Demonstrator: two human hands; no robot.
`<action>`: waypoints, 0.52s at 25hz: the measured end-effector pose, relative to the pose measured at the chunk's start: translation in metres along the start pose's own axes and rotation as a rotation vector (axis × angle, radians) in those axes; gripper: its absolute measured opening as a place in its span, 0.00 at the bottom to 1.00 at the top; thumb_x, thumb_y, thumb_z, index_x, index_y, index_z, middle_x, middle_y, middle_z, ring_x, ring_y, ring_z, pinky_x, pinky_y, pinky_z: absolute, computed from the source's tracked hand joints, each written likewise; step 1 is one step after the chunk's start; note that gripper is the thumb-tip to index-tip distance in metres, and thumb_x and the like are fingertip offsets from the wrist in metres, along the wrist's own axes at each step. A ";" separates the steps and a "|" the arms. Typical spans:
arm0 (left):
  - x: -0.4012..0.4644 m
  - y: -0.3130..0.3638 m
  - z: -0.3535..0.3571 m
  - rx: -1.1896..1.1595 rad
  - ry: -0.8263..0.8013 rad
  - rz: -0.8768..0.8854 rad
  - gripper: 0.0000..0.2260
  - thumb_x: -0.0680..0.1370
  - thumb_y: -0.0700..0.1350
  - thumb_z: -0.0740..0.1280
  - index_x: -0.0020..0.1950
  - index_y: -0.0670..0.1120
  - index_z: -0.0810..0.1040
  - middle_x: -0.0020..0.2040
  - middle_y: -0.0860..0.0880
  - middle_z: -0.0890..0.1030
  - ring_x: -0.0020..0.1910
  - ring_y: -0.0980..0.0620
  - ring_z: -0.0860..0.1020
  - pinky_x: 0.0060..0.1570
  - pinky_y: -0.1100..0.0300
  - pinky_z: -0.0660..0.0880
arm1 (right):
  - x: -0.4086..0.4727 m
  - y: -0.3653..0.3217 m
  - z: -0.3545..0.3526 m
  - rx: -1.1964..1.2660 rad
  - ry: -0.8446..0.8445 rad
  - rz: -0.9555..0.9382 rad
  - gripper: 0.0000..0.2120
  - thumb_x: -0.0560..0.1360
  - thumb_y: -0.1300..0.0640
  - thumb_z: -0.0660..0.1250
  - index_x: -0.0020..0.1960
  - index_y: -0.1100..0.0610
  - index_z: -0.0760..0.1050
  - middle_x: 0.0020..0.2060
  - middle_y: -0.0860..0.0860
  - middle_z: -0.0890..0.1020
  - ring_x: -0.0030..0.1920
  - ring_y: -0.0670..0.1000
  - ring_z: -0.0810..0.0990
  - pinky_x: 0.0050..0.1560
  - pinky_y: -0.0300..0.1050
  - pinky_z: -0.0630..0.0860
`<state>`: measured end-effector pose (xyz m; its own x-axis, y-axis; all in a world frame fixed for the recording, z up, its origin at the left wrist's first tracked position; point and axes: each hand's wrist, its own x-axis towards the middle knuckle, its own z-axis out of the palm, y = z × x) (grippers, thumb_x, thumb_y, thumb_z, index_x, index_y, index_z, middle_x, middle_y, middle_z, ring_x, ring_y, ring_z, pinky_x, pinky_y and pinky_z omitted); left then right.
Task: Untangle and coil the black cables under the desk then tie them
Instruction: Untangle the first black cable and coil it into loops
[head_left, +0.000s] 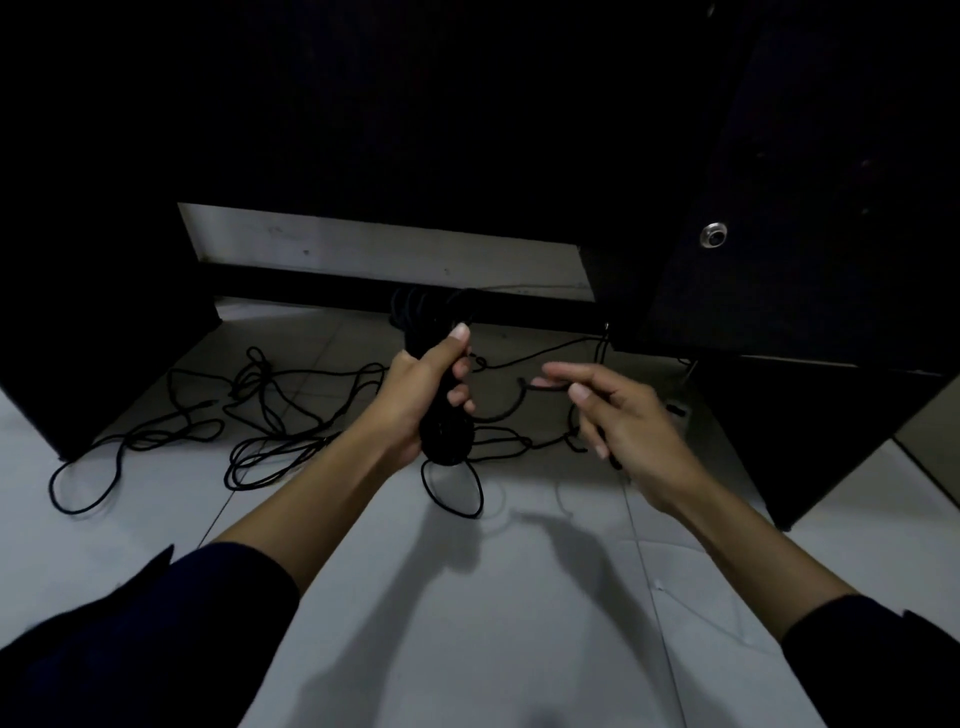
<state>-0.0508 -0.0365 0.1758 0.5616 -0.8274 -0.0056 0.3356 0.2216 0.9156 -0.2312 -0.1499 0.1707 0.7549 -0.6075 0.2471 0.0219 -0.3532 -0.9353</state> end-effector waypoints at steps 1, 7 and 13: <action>-0.001 -0.002 0.001 -0.009 -0.017 -0.001 0.12 0.80 0.49 0.65 0.38 0.47 0.72 0.29 0.52 0.70 0.22 0.56 0.66 0.27 0.61 0.72 | -0.001 -0.002 0.004 -0.049 -0.056 0.003 0.14 0.82 0.64 0.56 0.59 0.56 0.78 0.39 0.47 0.85 0.22 0.44 0.64 0.27 0.35 0.64; -0.003 0.002 0.001 0.048 -0.071 -0.033 0.11 0.79 0.50 0.65 0.40 0.46 0.73 0.31 0.52 0.71 0.23 0.56 0.66 0.28 0.60 0.73 | 0.004 -0.018 0.004 -0.482 -0.262 -0.019 0.13 0.81 0.61 0.58 0.58 0.51 0.79 0.46 0.43 0.82 0.35 0.35 0.76 0.35 0.26 0.69; -0.009 0.000 0.009 0.110 -0.131 -0.047 0.11 0.80 0.50 0.64 0.41 0.46 0.73 0.30 0.52 0.71 0.23 0.56 0.66 0.27 0.62 0.72 | 0.000 -0.019 0.011 -1.054 -0.121 -0.358 0.06 0.78 0.49 0.63 0.54 0.46 0.74 0.44 0.42 0.80 0.43 0.47 0.79 0.36 0.44 0.71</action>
<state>-0.0623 -0.0340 0.1792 0.4420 -0.8970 -0.0033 0.2701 0.1296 0.9541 -0.2245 -0.1353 0.1860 0.8765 -0.2971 0.3789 -0.2723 -0.9548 -0.1189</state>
